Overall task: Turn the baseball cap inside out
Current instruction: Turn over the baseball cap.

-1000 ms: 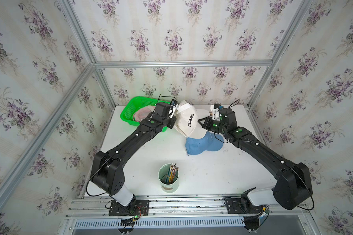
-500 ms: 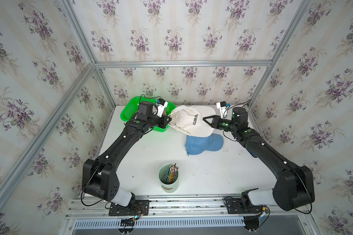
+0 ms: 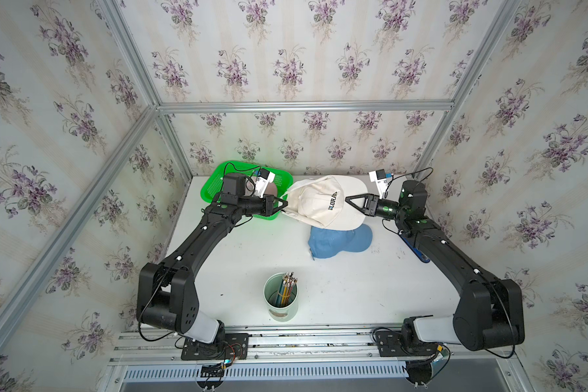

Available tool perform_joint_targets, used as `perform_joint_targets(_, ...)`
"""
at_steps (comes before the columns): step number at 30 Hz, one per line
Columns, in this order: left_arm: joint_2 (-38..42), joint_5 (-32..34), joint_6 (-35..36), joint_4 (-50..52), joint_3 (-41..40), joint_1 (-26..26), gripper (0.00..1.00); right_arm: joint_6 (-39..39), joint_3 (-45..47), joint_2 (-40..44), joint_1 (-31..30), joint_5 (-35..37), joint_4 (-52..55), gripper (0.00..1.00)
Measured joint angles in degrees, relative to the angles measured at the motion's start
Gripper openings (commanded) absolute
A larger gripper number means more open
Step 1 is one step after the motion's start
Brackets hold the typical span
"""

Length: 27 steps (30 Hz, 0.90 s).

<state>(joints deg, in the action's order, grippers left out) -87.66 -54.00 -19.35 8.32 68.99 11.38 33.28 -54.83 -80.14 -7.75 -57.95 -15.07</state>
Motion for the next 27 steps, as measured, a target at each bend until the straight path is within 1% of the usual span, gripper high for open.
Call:
perform_joint_targets(2, -0.04, -1.49, -2.08, -1.77, -0.57, 0.59, 0.00, 0.96, 0.31, -1.75, 0.15, -0.72, -1.18, 0.00)
perform_joint_targets(4, 0.20, -1.95, -2.64, -2.69, 0.04, 2.14, 0.00, 0.81, -0.37, -3.82, 0.26, -0.66, -0.76, 0.07)
perform_joint_targets(5, 0.50, -1.95, -3.06, -2.93, 0.39, 2.80, 0.00, 0.02, -1.14, -4.81, 0.26, -0.09, 0.39, 0.09)
perform_joint_targets(7, 1.79, -2.38, -3.37, -3.61, 1.05, 4.11, 0.00, -2.05, -2.95, -6.67, 0.26, 1.51, 3.17, 0.21)
perform_joint_targets(8, 2.40, -2.45, -3.72, -4.22, 1.20, 4.22, 0.00, -2.99, -3.63, -7.34, 0.26, 2.29, 4.63, 0.23)
perform_joint_targets(9, 2.97, -2.45, -4.22, -4.85, 1.38, 4.24, 0.00, -4.26, -4.31, -8.11, 0.24, 3.56, 6.08, 0.28)
perform_joint_targets(10, 3.39, -2.45, -4.70, -5.27, 1.51, 4.35, 0.00, -5.16, -4.76, -8.66, 0.24, 4.63, 7.17, 0.37)
perform_joint_targets(13, 3.93, -2.43, -5.70, -6.10, 1.55, 5.05, 0.00, -7.61, -5.86, -9.75, 0.20, 7.89, 10.60, 0.46)
perform_joint_targets(20, 2.60, -1.44, -7.26, -6.80, 3.10, 5.11, 0.00, -13.86, -7.85, -10.43, -0.72, 16.85, 18.84, 0.55)
perform_joint_targets(22, 1.90, -1.42, -8.13, -6.95, 3.85, 4.85, 0.00, -15.50, -7.17, -9.35, -0.70, 21.68, 21.55, 0.60)
perform_joint_targets(23, 1.62, -1.22, -8.20, -6.97, 4.35, 4.74, 0.00, -16.02, -6.97, -8.90, -0.68, 23.12, 22.84, 0.66)
perform_joint_targets(27, 0.24, 1.84, -7.34, -4.37, 8.37, 4.52, 0.00, -18.27, -6.27, -6.19, -0.63, 28.11, 26.34, 0.64)
